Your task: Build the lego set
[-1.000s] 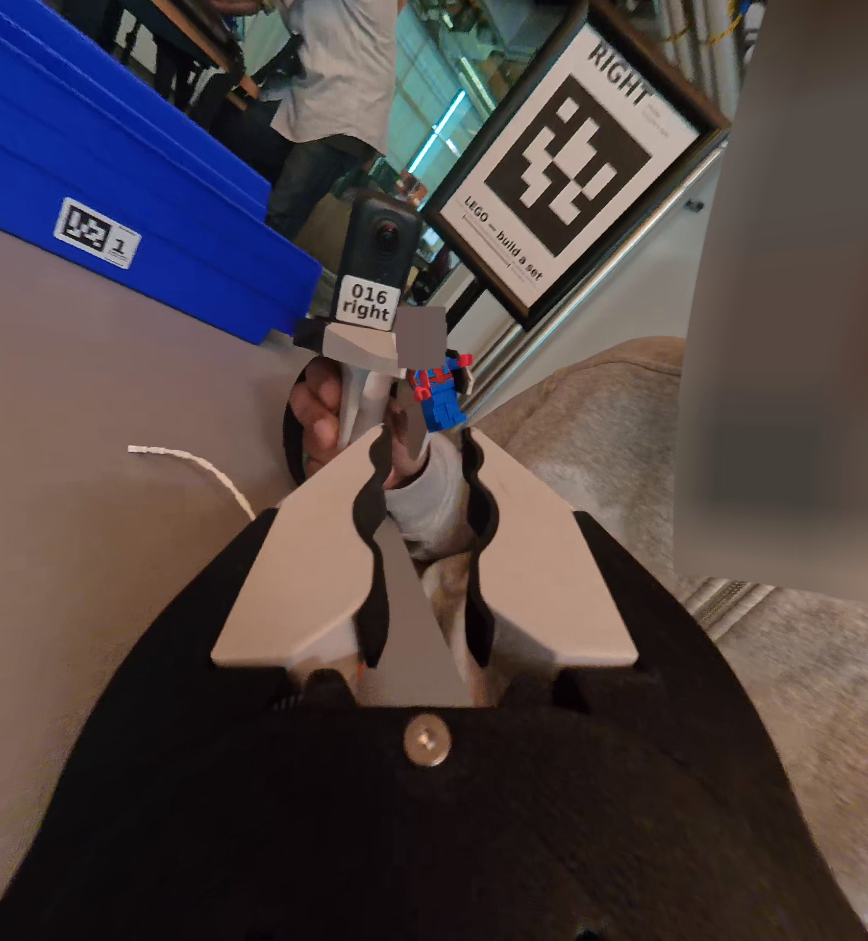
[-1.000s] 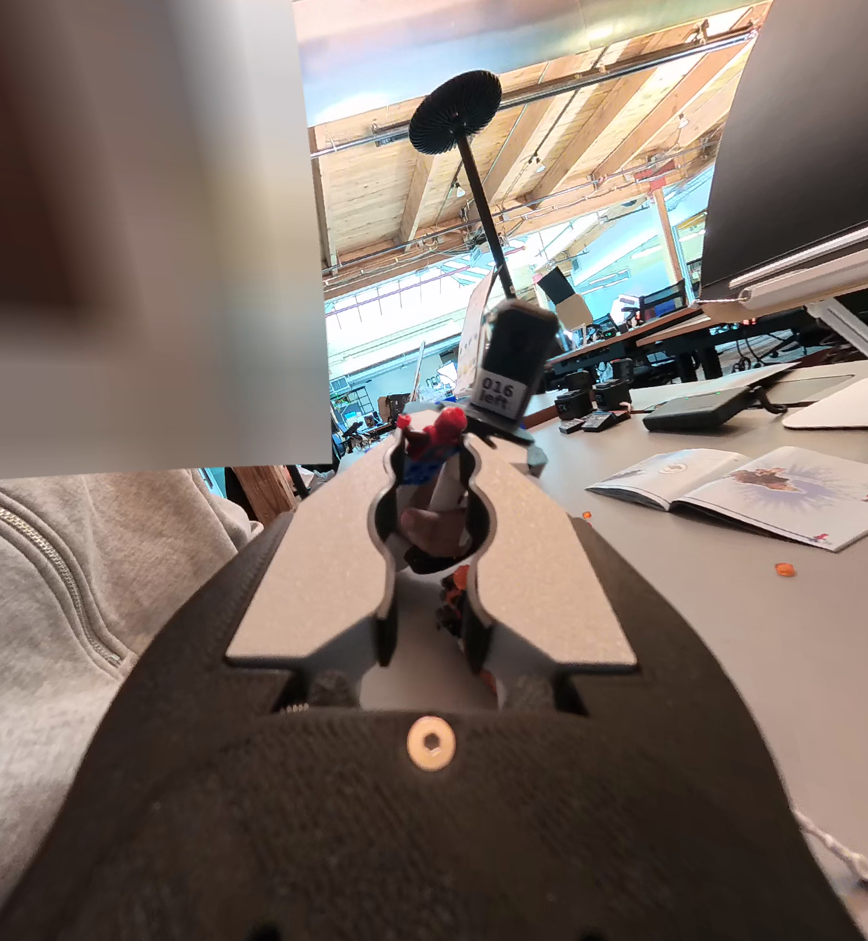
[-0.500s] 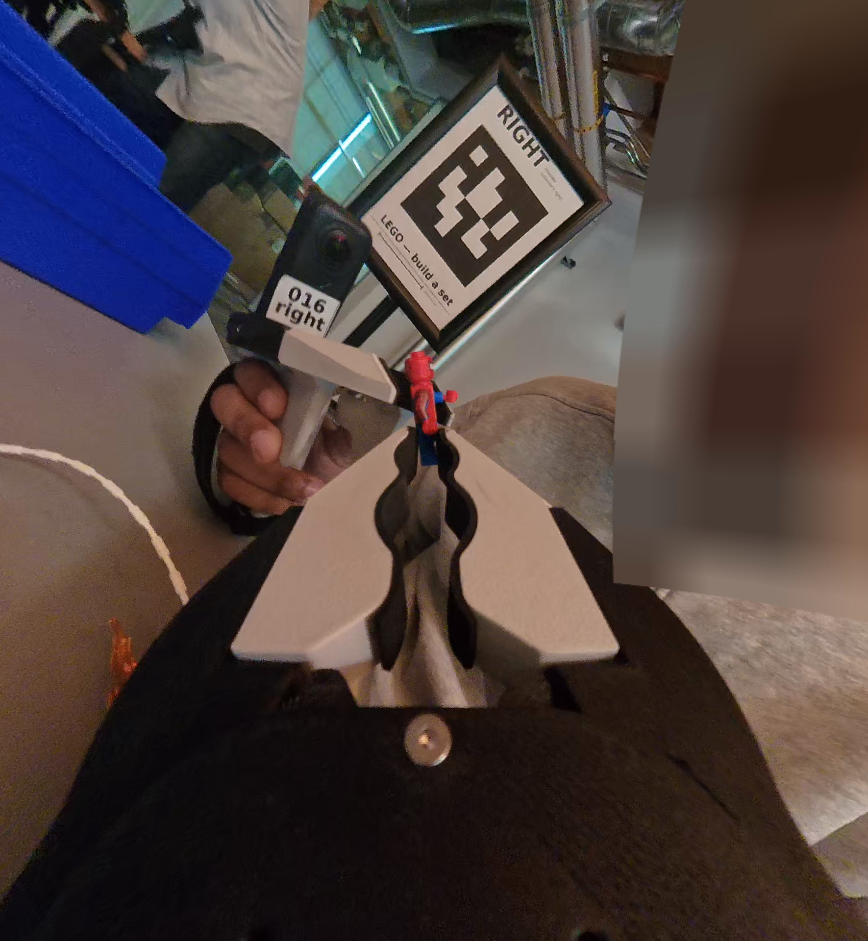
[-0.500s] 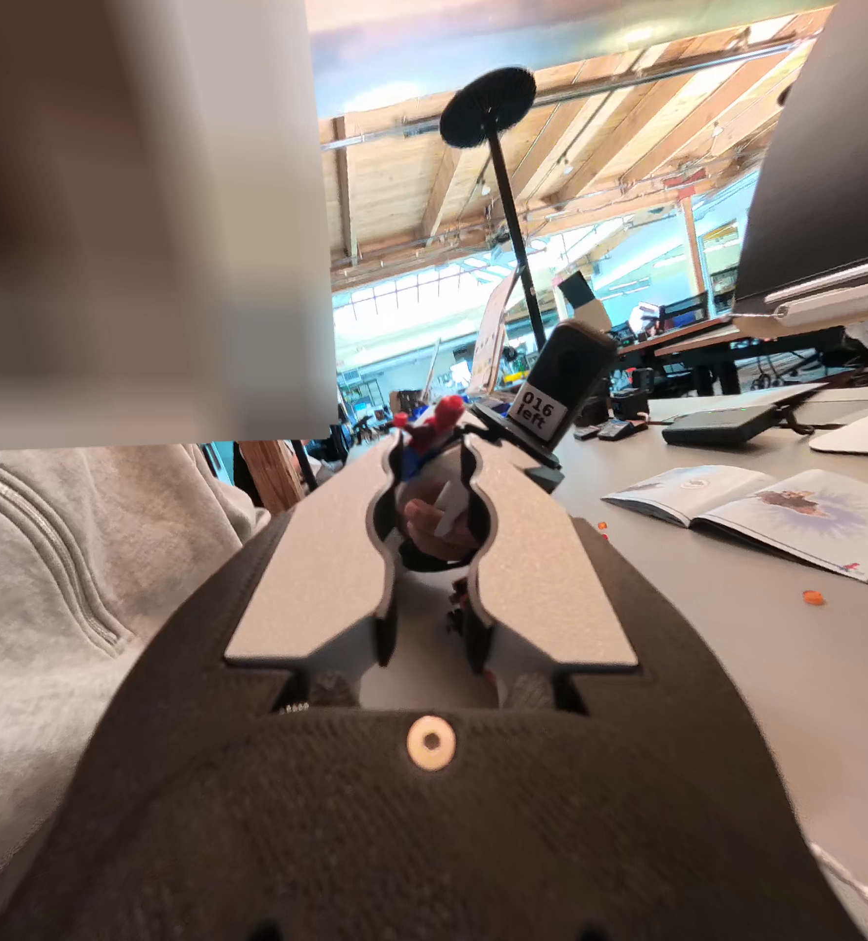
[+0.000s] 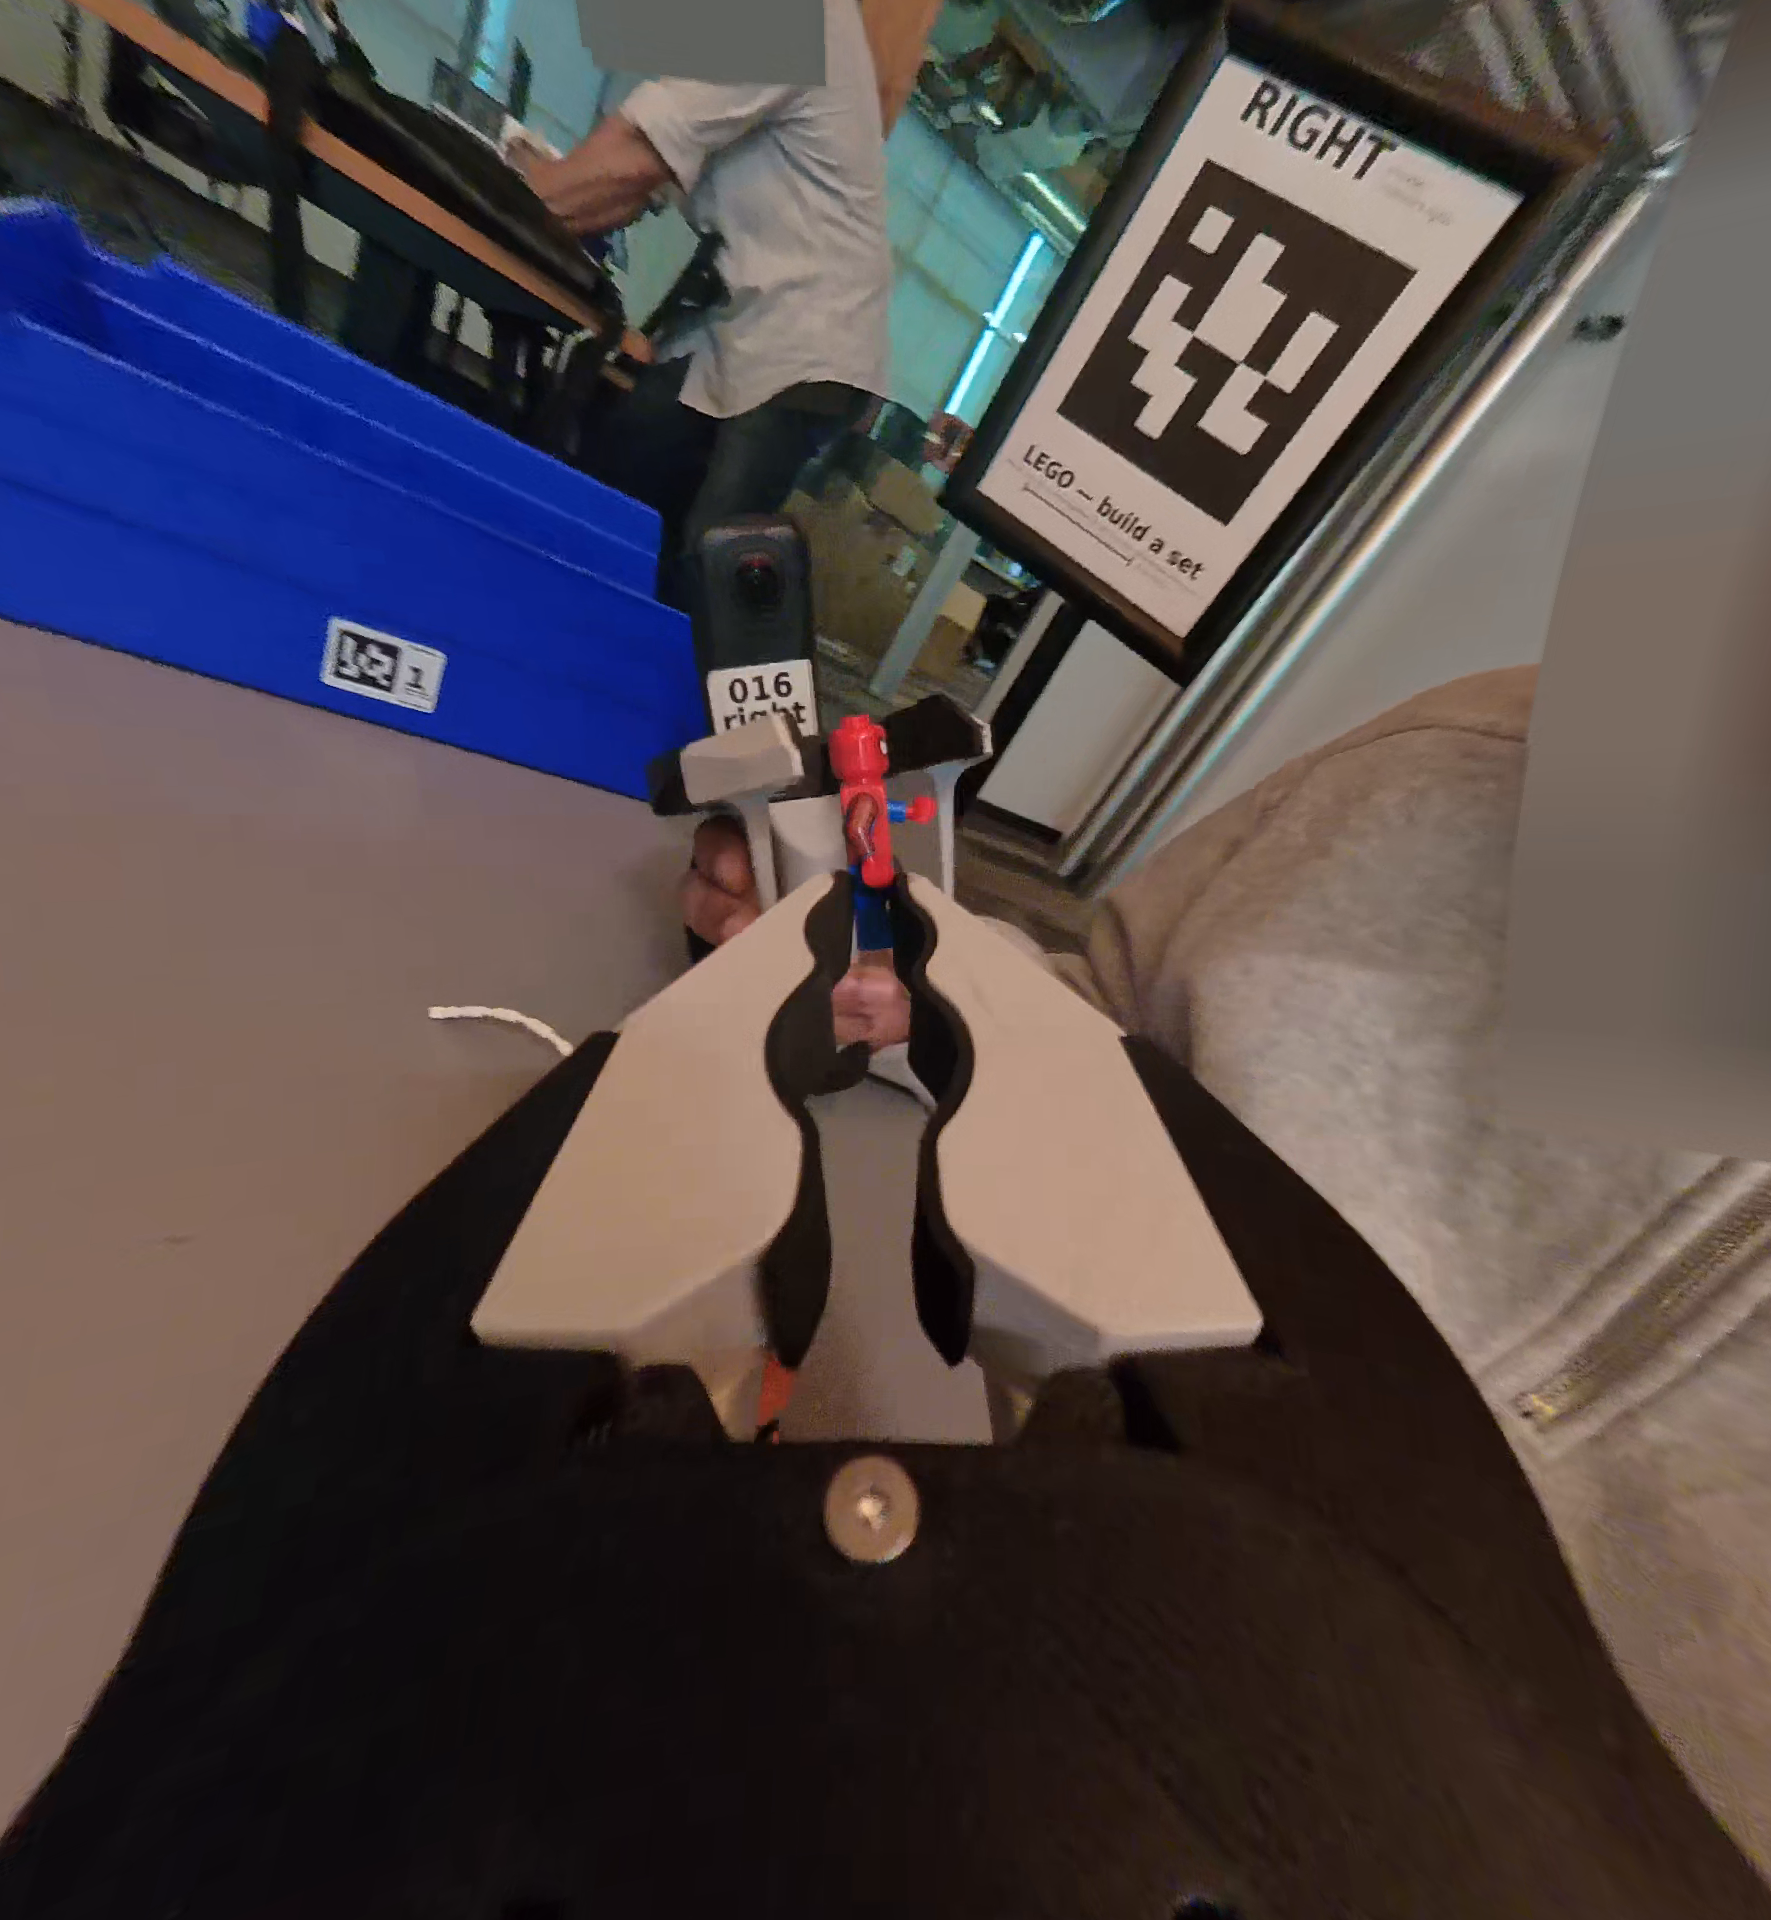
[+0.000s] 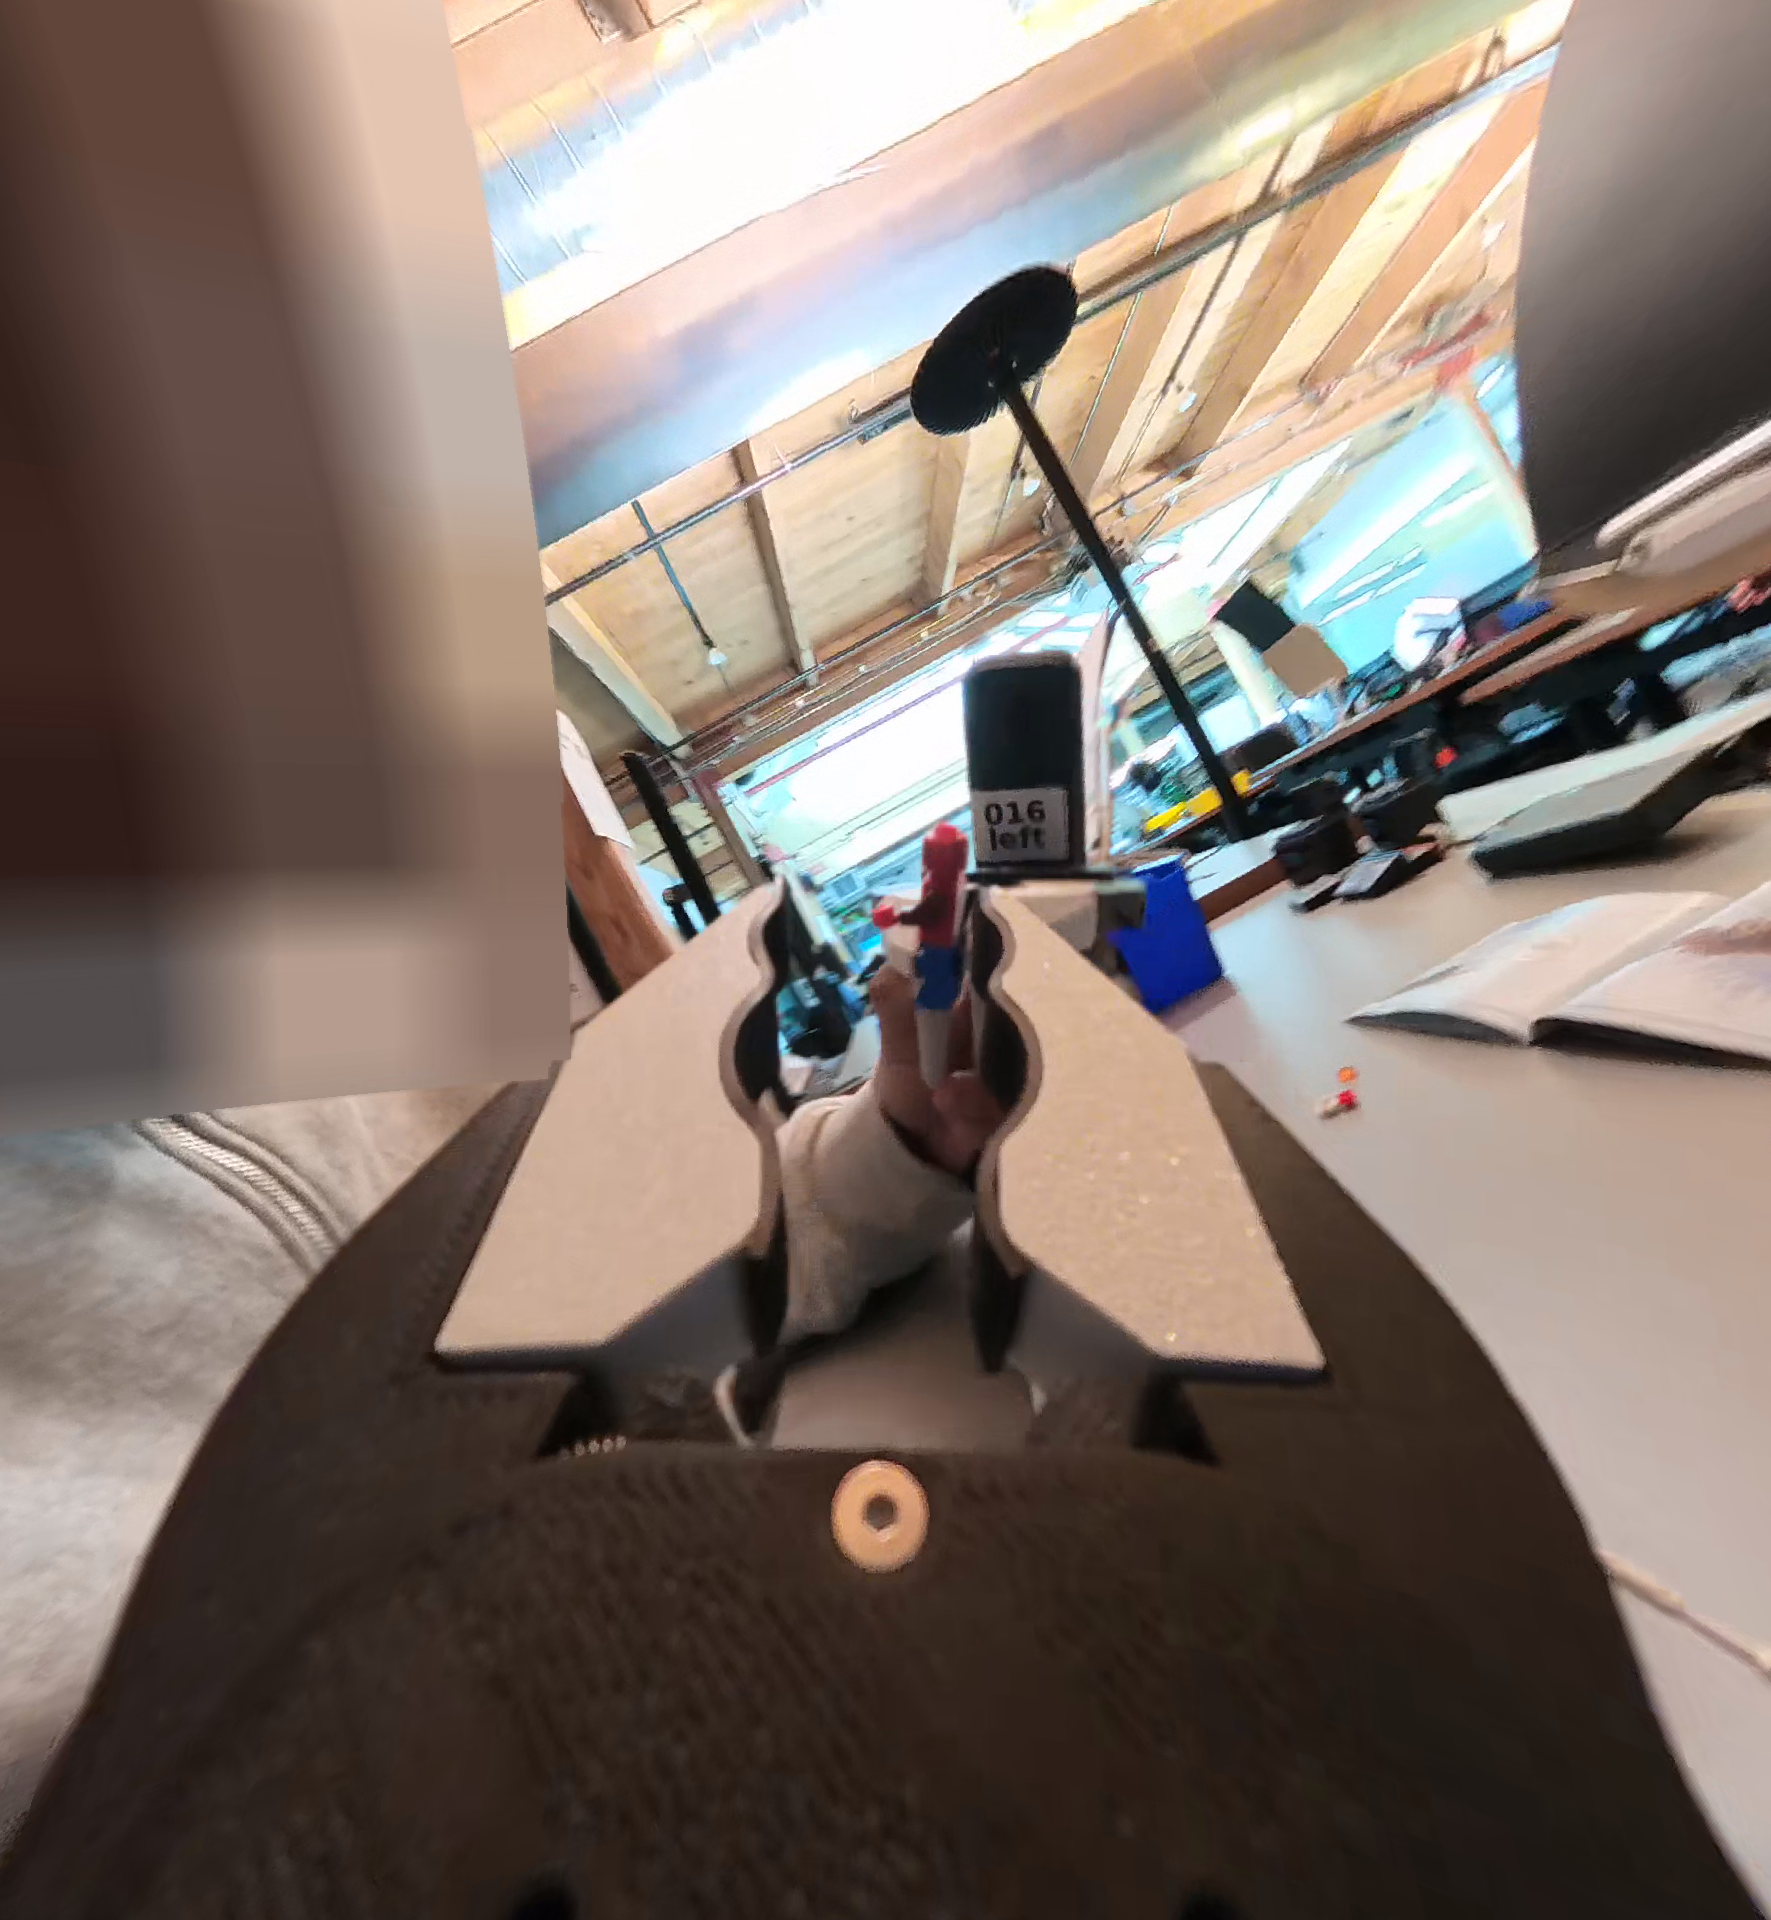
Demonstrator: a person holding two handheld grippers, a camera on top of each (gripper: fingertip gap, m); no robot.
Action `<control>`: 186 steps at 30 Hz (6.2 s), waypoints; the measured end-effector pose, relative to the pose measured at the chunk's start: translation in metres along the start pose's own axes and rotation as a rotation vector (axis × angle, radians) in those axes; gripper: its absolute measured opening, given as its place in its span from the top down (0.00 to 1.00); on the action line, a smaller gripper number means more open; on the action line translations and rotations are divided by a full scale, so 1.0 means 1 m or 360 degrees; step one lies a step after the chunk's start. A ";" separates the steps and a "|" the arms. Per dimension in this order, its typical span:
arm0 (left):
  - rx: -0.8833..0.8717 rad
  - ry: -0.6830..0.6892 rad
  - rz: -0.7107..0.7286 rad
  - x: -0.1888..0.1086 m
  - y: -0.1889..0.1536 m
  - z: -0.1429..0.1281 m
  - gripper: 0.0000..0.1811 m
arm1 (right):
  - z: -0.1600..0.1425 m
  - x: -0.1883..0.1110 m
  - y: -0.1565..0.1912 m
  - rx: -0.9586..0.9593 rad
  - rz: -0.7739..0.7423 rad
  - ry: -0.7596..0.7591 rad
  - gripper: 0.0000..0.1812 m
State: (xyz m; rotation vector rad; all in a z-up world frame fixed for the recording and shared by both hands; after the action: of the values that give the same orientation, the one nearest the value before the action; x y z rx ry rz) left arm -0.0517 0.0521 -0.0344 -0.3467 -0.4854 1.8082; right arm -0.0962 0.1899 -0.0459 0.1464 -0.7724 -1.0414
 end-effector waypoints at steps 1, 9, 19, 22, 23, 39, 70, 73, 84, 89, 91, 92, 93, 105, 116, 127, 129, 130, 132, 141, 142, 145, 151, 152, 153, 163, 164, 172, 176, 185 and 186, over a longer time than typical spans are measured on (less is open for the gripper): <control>0.0045 -0.0001 0.0038 -0.001 0.000 0.001 0.97 | 0.000 0.000 -0.001 0.0033 0.0009 0.0013 0.83; 0.0312 0.0132 0.0205 0.006 -0.004 -0.006 0.97 | -0.004 0.001 -0.004 0.0069 -0.0020 0.0091 0.87; 0.0338 0.0148 0.0234 0.007 -0.003 -0.007 0.97 | -0.005 0.001 -0.004 0.0127 0.0017 0.0100 0.89; 0.0332 0.0155 0.0241 0.007 -0.002 -0.007 0.97 | -0.005 0.000 -0.005 0.0141 0.0025 0.0095 0.90; 0.0330 0.0159 0.0241 0.007 -0.002 -0.008 0.97 | -0.005 0.000 -0.005 0.0146 0.0027 0.0094 0.90; 0.0394 0.0152 0.0282 0.006 -0.004 -0.006 0.97 | -0.009 -0.001 -0.015 0.0196 -0.0043 0.0162 0.94; 0.0032 0.0145 -0.0064 -0.001 -0.004 -0.009 0.98 | -0.017 0.004 -0.007 -0.0067 -0.0055 0.0387 0.99; 0.0004 0.0162 -0.0092 -0.002 -0.004 -0.010 0.98 | -0.018 0.005 -0.005 -0.0134 -0.0089 0.0417 1.00; -0.0054 0.0193 -0.0112 -0.005 -0.001 -0.012 0.98 | -0.020 0.008 -0.001 -0.0464 -0.0250 0.0512 1.00; -0.0047 0.0217 -0.0084 -0.006 0.001 -0.013 0.98 | -0.021 0.008 0.000 -0.0578 -0.0330 0.0552 0.99; -0.0038 0.0223 -0.0071 -0.007 0.001 -0.014 0.98 | -0.022 0.009 0.000 -0.0614 -0.0356 0.0563 0.99; -0.0035 0.0225 -0.0067 -0.007 0.001 -0.014 0.98 | -0.022 0.009 0.000 -0.0631 -0.0367 0.0567 0.99; -0.0032 0.0228 -0.0065 -0.007 0.001 -0.014 0.98 | -0.022 0.009 0.000 -0.0642 -0.0375 0.0571 0.99; -0.0010 0.0220 -0.0086 -0.006 -0.001 -0.014 0.98 | -0.020 0.008 -0.001 -0.0665 -0.0411 0.0524 0.99; 0.0022 0.0075 0.0007 -0.012 0.004 -0.005 0.98 | -0.009 0.002 -0.003 -0.0392 -0.0295 0.0284 0.87; 0.0089 0.0017 0.0059 -0.009 0.002 -0.002 0.98 | -0.018 0.008 -0.007 -0.0169 -0.0182 0.0350 0.87; 0.0108 0.0033 0.0069 -0.006 0.001 -0.004 0.98 | -0.019 0.008 -0.008 -0.0155 -0.0188 0.0358 0.88; 0.0121 0.0039 0.0078 -0.005 0.001 -0.005 0.98 | -0.019 0.008 -0.008 -0.0144 -0.0190 0.0359 0.88; 0.0135 0.0049 0.0091 -0.002 0.001 -0.006 0.98 | -0.019 0.008 -0.009 -0.0120 -0.0180 0.0360 0.90; 0.0078 -0.0005 0.0117 0.003 0.003 -0.006 0.98 | -0.019 0.008 -0.009 -0.0183 -0.0255 0.0387 0.97; 0.0072 -0.0007 0.0119 0.002 0.004 -0.006 0.98 | -0.019 0.008 -0.009 -0.0194 -0.0267 0.0391 0.97; 0.0038 -0.0006 0.0098 0.001 0.005 -0.006 0.94 | -0.017 0.006 -0.009 -0.0239 -0.0306 0.0369 0.97; 0.0007 0.0026 0.0095 0.001 0.006 -0.008 0.97 | -0.016 0.005 -0.009 -0.0266 -0.0312 0.0369 0.97; -0.0008 0.0025 0.0087 0.001 0.006 -0.008 0.97 | -0.017 0.006 -0.008 -0.0278 -0.0316 0.0375 0.97; -0.0028 0.0021 0.0075 0.001 0.007 -0.008 0.97 | -0.017 0.006 -0.008 -0.0286 -0.0320 0.0379 0.97; -0.0100 0.0015 0.0042 0.000 0.009 -0.009 0.97 | -0.017 0.006 -0.009 -0.0287 -0.0324 0.0393 0.98; -0.0103 0.0014 0.0040 0.000 0.009 -0.009 0.97 | -0.017 0.006 -0.009 -0.0288 -0.0326 0.0394 0.98; -0.0101 -0.0001 0.0048 -0.001 0.009 -0.008 0.97 | -0.017 0.006 -0.009 -0.0285 -0.0332 0.0391 0.97; -0.0096 -0.0001 0.0053 -0.001 0.009 -0.008 0.97 | -0.017 0.006 -0.009 -0.0286 -0.0334 0.0392 0.97; -0.0172 0.0007 0.0030 -0.001 0.011 -0.008 0.97 | -0.017 0.006 -0.009 -0.0312 -0.0348 0.0404 0.98; -0.0190 0.0009 0.0024 -0.001 0.011 -0.008 0.97 | -0.017 0.006 -0.009 -0.0323 -0.0354 0.0409 0.98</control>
State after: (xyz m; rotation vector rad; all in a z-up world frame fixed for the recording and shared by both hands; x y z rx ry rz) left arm -0.0565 0.0497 -0.0471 -0.4382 -0.5898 1.7966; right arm -0.0903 0.1760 -0.0593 0.1905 -0.4207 -1.2769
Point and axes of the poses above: each gripper's, where its closed fingertips meet, x out along the fingers, z out of its top, y = z × x across the jaws, the point moved 7 cm from there along -x, back along the fingers, and after that the axes turned 2 degrees about z, right-handed, at the moved point
